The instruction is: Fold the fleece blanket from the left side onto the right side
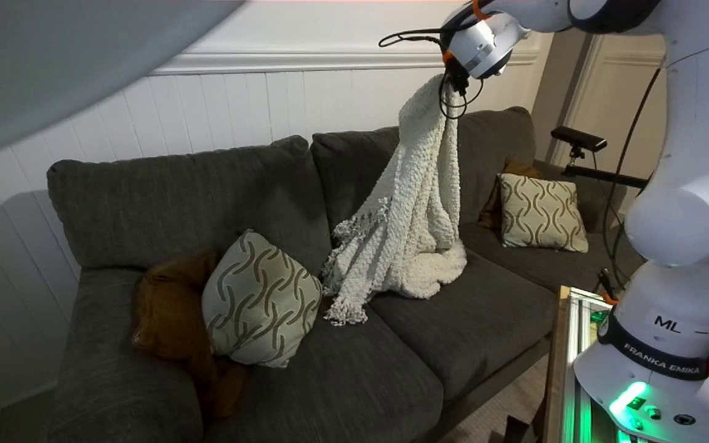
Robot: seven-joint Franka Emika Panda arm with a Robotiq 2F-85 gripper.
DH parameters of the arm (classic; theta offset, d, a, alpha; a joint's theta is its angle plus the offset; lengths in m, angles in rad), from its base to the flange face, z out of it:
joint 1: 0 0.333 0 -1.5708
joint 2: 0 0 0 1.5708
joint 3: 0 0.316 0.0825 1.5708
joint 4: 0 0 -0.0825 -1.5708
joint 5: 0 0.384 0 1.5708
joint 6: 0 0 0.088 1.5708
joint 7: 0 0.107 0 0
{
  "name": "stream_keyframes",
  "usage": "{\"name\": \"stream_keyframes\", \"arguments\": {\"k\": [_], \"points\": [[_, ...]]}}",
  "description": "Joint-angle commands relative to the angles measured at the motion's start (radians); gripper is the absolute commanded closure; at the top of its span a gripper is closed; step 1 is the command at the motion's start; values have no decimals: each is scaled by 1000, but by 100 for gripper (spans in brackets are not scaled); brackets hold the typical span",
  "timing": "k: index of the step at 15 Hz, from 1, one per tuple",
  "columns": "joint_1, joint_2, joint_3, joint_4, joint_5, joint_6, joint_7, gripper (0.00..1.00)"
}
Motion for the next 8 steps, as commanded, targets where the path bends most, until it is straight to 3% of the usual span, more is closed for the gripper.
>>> {"name": "stream_keyframes", "arguments": {"k": [1, 8], "points": [[103, 145, -230, 227, -88, -16, 267, 98], [237, 424, -722, 523, -72, -142, 725, 98]]}}
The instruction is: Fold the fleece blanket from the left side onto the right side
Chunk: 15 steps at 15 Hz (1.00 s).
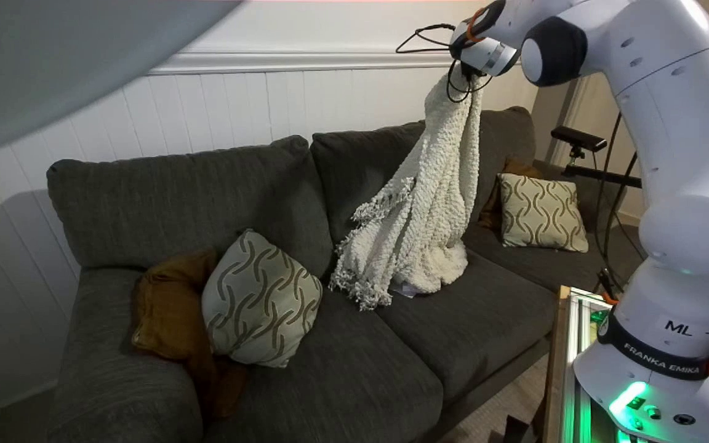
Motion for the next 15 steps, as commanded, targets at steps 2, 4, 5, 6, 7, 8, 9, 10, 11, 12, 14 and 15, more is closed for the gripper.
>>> {"name": "stream_keyframes", "arguments": {"k": [2, 4, 5, 6, 7, 8, 9, 10, 11, 12, 14, 15], "points": [[35, 250, -334, 274, -11, -124, 321, 68], [31, 336, -461, 356, -28, -248, 441, 62], [25, 373, -517, 399, -40, -331, 498, 55], [11, 398, -549, 446, -75, -404, 554, 49], [-2, 414, -569, 494, -135, -499, 609, 40], [-6, 420, -583, 525, -161, -583, 625, 34], [5, 407, -575, 523, -195, -665, 612, 26], [10, 402, -566, 543, -204, -748, 584, 19], [24, 389, -553, 543, -209, -825, 553, 12], [22, 317, -411, 512, -366, -857, 554, 5], [66, 327, -448, 501, -325, -966, 471, 0], [85, 305, -421, 480, -343, -1005, 440, 0]]}}
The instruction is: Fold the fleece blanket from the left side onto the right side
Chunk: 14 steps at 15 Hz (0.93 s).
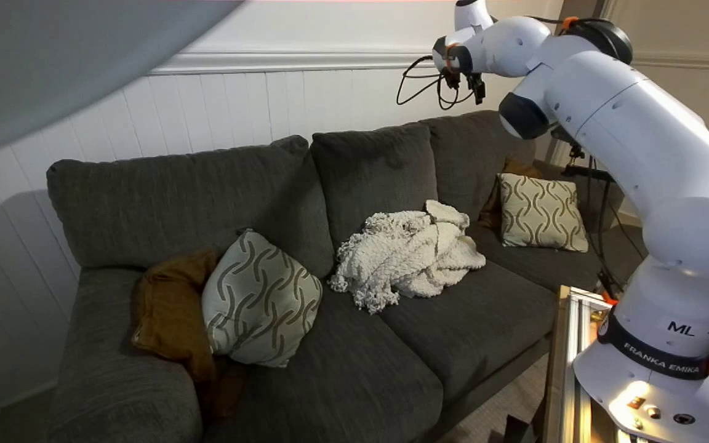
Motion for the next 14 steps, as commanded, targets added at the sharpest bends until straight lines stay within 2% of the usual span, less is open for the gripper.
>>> {"name": "stream_keyframes", "arguments": {"k": [1, 6, 14], "points": [[54, -49, 25, -38, -12, -155, -136, 0], [174, -119, 22, -156, -16, -293, -362, 0], [424, -317, -28, -552, -46, -292, -790, 0]]}}
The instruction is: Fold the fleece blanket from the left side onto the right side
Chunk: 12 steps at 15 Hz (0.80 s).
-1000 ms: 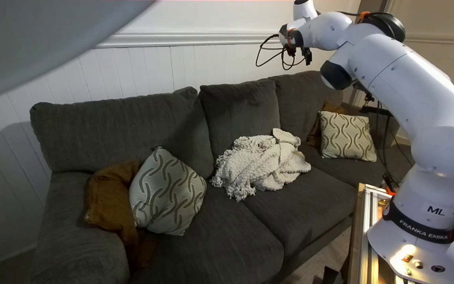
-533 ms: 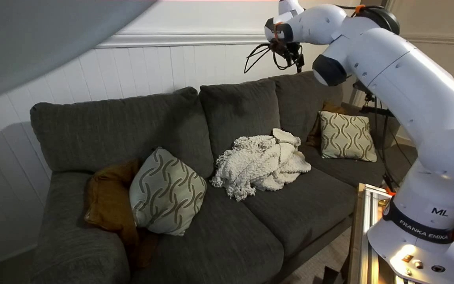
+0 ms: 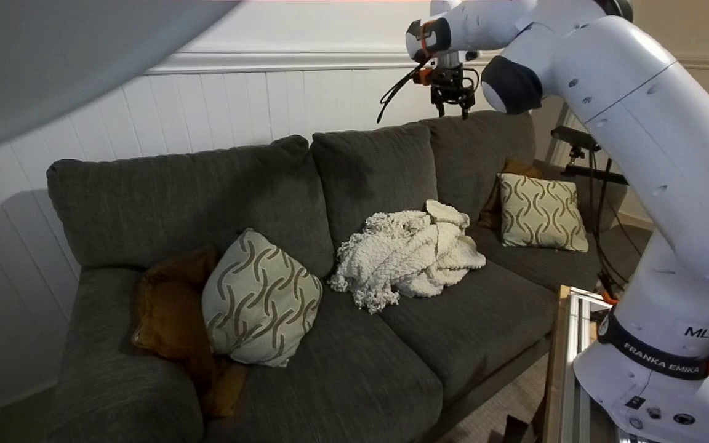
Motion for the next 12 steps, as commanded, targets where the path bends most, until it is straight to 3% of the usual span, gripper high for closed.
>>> {"name": "stream_keyframes", "arguments": {"k": [1, 7, 12], "points": [[135, -147, -31, -246, -47, 9, -207, 0], [367, -336, -170, -551, -189, 33, -534, 0], [630, -488, -384, -777, -400, 62, -754, 0]]}}
